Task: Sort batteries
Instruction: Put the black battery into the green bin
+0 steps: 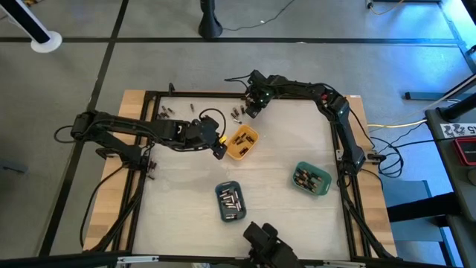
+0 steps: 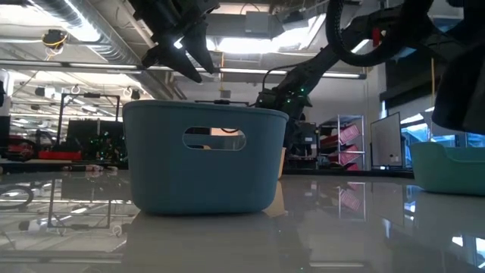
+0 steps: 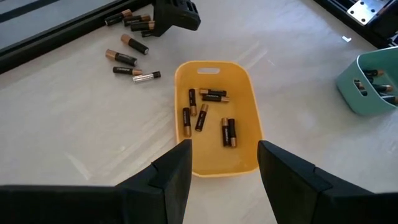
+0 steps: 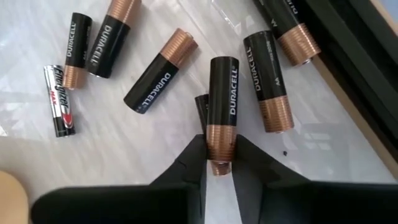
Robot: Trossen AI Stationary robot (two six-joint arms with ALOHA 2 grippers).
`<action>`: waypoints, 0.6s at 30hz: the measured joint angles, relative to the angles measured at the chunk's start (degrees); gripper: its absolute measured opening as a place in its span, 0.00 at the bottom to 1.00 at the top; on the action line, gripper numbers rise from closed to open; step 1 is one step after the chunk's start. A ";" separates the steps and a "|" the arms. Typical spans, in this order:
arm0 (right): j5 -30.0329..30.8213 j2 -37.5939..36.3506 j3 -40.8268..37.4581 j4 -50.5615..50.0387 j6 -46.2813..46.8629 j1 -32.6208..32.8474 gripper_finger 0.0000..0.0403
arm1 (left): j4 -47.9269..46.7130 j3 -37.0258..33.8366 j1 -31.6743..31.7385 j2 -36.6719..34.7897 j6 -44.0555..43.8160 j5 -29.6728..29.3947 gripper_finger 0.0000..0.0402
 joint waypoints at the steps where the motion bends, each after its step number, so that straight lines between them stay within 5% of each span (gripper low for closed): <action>1: 0.00 0.00 0.00 -0.05 -0.02 0.00 0.12 | -0.12 0.00 0.00 0.00 0.00 0.00 0.43; 18: -4.46 -3.33 -0.14 -13.52 -4.10 0.15 0.12 | -1.10 0.00 -0.31 0.00 -0.25 -0.02 0.43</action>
